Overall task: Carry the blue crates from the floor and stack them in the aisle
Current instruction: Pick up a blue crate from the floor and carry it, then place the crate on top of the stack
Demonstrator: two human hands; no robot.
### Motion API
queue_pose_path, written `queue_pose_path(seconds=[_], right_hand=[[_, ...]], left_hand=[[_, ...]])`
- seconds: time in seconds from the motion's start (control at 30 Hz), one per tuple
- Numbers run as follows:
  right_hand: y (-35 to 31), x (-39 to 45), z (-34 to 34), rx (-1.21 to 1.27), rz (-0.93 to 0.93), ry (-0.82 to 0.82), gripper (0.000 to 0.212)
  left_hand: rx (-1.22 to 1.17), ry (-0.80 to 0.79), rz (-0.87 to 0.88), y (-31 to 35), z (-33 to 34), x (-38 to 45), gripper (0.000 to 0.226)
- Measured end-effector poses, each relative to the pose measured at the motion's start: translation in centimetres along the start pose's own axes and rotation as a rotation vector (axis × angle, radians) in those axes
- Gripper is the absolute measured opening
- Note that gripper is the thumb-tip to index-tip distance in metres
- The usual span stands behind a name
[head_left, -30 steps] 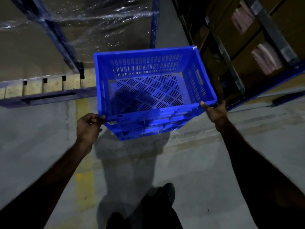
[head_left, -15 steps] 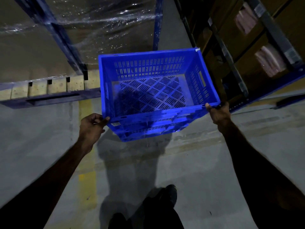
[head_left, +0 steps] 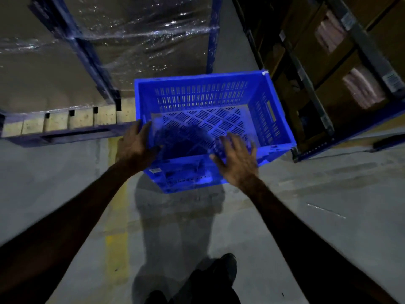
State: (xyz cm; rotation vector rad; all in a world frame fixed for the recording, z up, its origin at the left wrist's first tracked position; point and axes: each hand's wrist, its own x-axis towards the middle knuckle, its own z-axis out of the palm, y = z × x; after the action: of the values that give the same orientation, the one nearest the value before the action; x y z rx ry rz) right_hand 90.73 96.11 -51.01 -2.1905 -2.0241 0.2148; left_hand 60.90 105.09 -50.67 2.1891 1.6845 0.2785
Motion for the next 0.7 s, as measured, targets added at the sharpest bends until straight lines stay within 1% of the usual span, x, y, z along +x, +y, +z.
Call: queue_pose_path(seconds=[0.07, 0.13, 0.23, 0.27, 0.33, 0.4, 0.47, 0.57, 0.63, 0.7], right_hand=[[-1.6, 0.8, 0.7, 0.023, -0.049, -0.086, 0.073], [-2.4, 1.3, 1.3, 0.066, -0.063, -0.116, 0.075], [-2.4, 1.2, 2.3, 0.044, -0.069, -0.140, 0.094], [-2.3, 1.1, 2.5, 0.048, -0.059, -0.140, 0.096], [-2.5, 1.0, 2.7, 0.056, -0.038, -0.147, 0.088], [-2.6, 1.0, 3.0, 0.045, -0.025, -0.165, 0.085], [-2.6, 1.1, 3.1, 0.035, -0.018, -0.189, 0.086], [-2.5, 1.4, 3.0, 0.030, -0.033, -0.197, 0.084], [-2.5, 1.5, 2.7, 0.022, -0.049, -0.186, 0.082], [-2.5, 1.6, 2.5, 0.012, -0.053, -0.209, 0.080]], left_hand=[[0.135, -0.078, -0.003, 0.1, 0.0, 3.8, 0.094], [0.185, -0.131, -0.041, 0.8, 0.0, 7.9, 0.098], [0.226, -0.130, 0.004, 2.2, 0.2, 12.8, 0.099], [0.247, -0.139, 0.028, 2.6, 0.3, 14.3, 0.099], [0.318, -0.168, 0.059, 3.0, 0.3, 16.5, 0.102], [0.370, -0.195, 0.076, 3.1, 0.2, 18.2, 0.106], [0.365, -0.209, 0.083, 3.0, 0.3, 19.1, 0.108], [0.337, -0.180, 0.091, 3.0, 0.8, 19.1, 0.108], [0.296, -0.184, 0.068, 3.0, 0.6, 19.1, 0.110], [0.258, -0.194, 0.054, 3.0, 0.5, 19.3, 0.108]])
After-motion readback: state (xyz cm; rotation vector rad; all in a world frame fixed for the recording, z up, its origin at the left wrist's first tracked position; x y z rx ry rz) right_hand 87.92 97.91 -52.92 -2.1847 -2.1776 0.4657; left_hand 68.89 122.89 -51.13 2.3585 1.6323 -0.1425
